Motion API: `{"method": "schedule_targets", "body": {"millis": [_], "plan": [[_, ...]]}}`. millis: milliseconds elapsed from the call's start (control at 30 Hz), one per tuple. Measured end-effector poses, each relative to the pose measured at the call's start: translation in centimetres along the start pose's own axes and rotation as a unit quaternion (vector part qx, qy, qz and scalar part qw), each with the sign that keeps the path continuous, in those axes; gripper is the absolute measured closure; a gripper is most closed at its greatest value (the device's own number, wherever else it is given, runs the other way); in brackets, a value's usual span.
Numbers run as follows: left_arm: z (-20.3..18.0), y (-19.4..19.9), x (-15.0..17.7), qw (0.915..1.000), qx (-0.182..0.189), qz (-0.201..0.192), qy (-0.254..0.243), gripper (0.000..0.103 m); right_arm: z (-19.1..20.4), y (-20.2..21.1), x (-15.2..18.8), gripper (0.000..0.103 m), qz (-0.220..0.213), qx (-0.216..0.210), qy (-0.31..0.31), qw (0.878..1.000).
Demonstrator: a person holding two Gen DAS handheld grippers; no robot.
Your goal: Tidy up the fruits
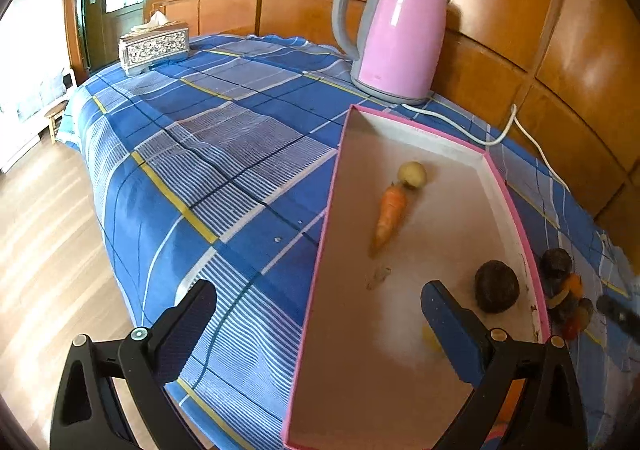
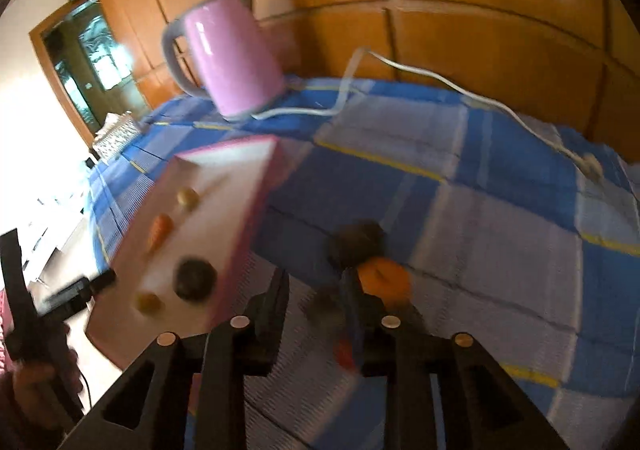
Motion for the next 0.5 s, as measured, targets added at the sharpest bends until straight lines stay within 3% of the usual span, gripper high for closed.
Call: {"method": "schedule_targets", "body": {"millis": [167, 367, 500], "plan": [[-0.7, 0.1, 0.3, 0.9999, 0.007, 0.003, -0.011, 0.000, -1.8, 1.4, 2.3, 0.072, 0.012, 0.008, 0.001, 1.000], [-1.1, 0.5, 0.4, 0.9997, 0.016, 0.003, -0.018, 0.000, 1.1, -0.1, 2.1, 0.064, 0.018, -0.003, 0.063, 0.998], [-1.2, 0.5, 0.4, 0.9996, 0.020, 0.005, -0.018, 0.000, 2.3, -2.5, 2.0, 0.057, 0.046, 0.022, 0.102, 0.993]]}}
Point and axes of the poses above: each gripper's, at about its wrist camera, not at the fingertips, and y roughly against the way its jaws point, z to its left, x to its underside, the point moved 3 cm from there along -y, roughly the way its jaws point, and after that the axes turned 7 degrees about -z, right-handed, at the moved point
